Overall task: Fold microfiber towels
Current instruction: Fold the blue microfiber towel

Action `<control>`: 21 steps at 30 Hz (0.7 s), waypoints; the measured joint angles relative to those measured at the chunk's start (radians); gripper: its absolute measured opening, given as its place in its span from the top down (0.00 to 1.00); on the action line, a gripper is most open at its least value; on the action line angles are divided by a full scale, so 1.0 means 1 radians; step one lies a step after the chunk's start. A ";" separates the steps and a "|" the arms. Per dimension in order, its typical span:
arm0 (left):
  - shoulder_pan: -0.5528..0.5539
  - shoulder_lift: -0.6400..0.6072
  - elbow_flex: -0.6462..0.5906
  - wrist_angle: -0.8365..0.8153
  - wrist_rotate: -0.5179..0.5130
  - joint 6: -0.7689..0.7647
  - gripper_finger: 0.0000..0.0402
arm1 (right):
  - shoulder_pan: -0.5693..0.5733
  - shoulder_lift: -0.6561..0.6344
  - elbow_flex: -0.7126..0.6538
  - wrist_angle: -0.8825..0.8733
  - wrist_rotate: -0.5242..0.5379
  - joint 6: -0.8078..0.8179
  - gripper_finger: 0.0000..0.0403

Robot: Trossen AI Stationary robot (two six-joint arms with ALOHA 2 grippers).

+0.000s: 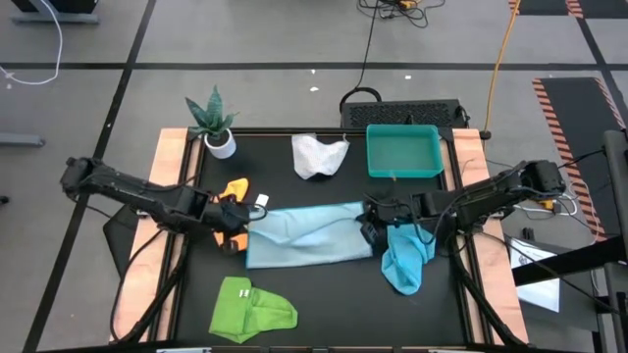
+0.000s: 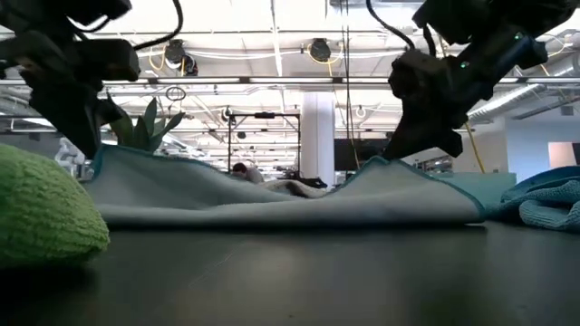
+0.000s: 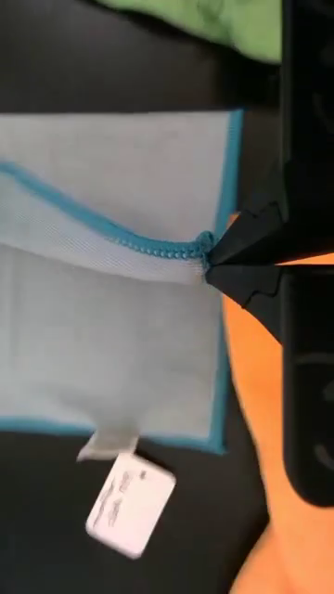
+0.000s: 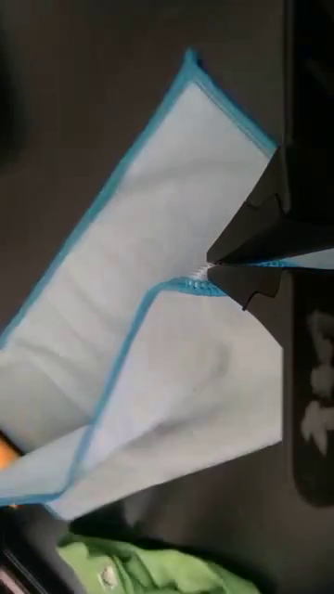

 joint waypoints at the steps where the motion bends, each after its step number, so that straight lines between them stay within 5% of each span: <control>1: 0.018 0.002 0.000 -0.011 0.000 0.012 1.00 | -0.014 -0.001 0.000 -0.007 0.006 0.001 1.00; 21: 0.219 0.122 0.001 -0.027 0.105 0.126 1.00 | -0.135 0.071 0.000 0.050 0.064 -0.048 1.00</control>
